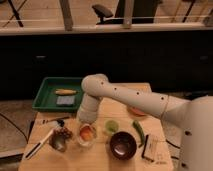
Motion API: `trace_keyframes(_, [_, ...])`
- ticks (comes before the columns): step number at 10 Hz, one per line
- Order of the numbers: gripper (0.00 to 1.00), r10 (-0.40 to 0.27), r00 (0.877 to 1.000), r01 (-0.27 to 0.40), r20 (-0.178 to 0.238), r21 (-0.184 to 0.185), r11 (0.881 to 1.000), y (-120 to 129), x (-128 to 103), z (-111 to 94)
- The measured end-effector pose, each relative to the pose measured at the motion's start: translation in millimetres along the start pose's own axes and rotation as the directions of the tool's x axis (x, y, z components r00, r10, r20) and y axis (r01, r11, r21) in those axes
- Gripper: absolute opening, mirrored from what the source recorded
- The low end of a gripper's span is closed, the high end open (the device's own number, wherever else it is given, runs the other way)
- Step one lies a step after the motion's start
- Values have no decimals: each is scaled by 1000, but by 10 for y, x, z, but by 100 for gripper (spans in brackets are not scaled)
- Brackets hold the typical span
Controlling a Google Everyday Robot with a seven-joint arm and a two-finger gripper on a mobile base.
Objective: Place apple in paper cup
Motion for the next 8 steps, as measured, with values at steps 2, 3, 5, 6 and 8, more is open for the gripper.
trace_keyframes(2, [65, 5, 1000, -5, 1, -4, 1000, 8, 16, -12])
trace_keyframes(3, [76, 7, 1000, -7, 3, -8, 1000, 12, 21, -18])
trace_keyframes(5, [80, 8, 1000, -8, 7, -14, 1000, 11, 30, -23])
trace_keyframes(6, [80, 9, 1000, -9, 10, -15, 1000, 13, 36, -26])
trace_keyframes(8, [80, 11, 1000, -11, 13, -17, 1000, 19, 46, -29])
